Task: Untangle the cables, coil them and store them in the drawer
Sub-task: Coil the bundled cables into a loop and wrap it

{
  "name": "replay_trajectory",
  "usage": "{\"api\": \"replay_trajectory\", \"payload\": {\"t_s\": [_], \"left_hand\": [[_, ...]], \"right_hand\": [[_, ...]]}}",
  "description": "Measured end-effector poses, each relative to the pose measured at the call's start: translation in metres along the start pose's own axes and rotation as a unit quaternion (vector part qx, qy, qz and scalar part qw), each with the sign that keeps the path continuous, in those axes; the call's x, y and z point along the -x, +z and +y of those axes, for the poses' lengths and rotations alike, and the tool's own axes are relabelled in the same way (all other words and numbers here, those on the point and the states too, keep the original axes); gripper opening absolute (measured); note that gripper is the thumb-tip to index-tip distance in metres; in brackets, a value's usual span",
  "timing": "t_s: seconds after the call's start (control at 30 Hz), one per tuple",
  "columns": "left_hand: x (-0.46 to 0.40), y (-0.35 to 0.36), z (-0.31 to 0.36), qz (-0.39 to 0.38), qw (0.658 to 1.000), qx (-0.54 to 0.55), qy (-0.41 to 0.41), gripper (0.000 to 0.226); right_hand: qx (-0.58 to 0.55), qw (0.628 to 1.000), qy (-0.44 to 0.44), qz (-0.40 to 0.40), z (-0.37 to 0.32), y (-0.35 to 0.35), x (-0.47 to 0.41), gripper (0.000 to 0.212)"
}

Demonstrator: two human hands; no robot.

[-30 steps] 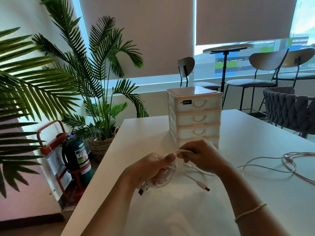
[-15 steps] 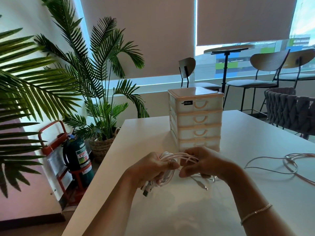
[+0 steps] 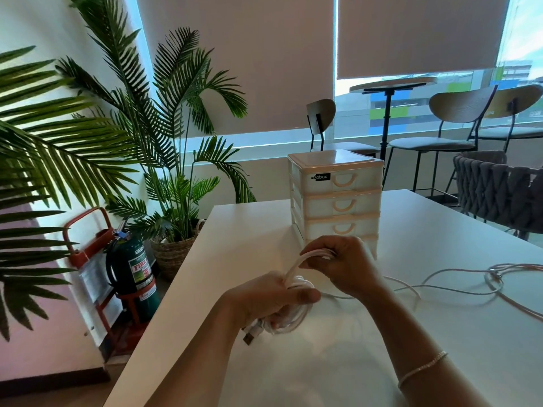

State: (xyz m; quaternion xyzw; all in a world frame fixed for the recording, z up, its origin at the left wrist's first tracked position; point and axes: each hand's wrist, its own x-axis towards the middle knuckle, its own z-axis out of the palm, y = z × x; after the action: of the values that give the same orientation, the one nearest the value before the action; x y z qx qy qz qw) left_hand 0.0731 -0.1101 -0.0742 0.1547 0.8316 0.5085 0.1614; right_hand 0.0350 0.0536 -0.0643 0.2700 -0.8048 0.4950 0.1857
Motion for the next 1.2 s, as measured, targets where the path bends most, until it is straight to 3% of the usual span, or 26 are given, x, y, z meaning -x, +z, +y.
{"api": "replay_trajectory", "payload": {"t_s": [0.1,0.3,0.43,0.57,0.7,0.8,0.93,1.03,1.13,1.2], "left_hand": [[0.001,0.001,0.004,-0.017,0.995,0.093,-0.018,0.073],[-0.002,0.0,0.006,0.006,0.977,0.212,-0.014,0.06],[-0.003,0.001,0.007,0.045,0.967,0.251,-0.012,0.06],[-0.001,-0.001,0.01,0.039,0.955,0.293,-0.007,0.065],[0.004,-0.002,0.009,-0.012,0.945,0.324,0.032,0.06],[0.008,-0.005,0.006,-0.046,0.947,0.31,0.073,0.053],[0.01,-0.007,0.008,-0.021,0.954,0.287,0.079,0.051],[0.01,-0.007,0.01,-0.021,0.956,0.29,0.047,0.053],[0.01,-0.005,0.012,-0.007,0.947,0.321,0.018,0.051],[0.009,-0.005,0.012,0.016,0.942,0.334,0.02,0.048]], "right_hand": [[-0.013,1.0,0.004,0.005,0.003,0.002,0.0,0.012],[-0.076,0.994,0.059,-0.044,0.005,0.004,0.001,0.007],[-0.127,0.985,0.068,-0.089,0.006,0.004,0.002,0.025],[-0.24,0.953,0.098,-0.158,0.008,0.0,0.003,0.032],[-0.329,0.919,0.098,-0.193,0.015,-0.002,0.004,0.016],[-0.362,0.903,0.093,-0.214,0.019,-0.003,0.003,0.035],[-0.376,0.896,0.069,-0.226,0.02,-0.011,0.002,0.056],[-0.38,0.901,0.073,-0.195,0.018,-0.012,0.003,0.052],[-0.35,0.919,0.093,-0.159,0.013,-0.009,0.003,0.029],[-0.329,0.925,0.11,-0.152,0.011,-0.007,0.003,0.03]]}}
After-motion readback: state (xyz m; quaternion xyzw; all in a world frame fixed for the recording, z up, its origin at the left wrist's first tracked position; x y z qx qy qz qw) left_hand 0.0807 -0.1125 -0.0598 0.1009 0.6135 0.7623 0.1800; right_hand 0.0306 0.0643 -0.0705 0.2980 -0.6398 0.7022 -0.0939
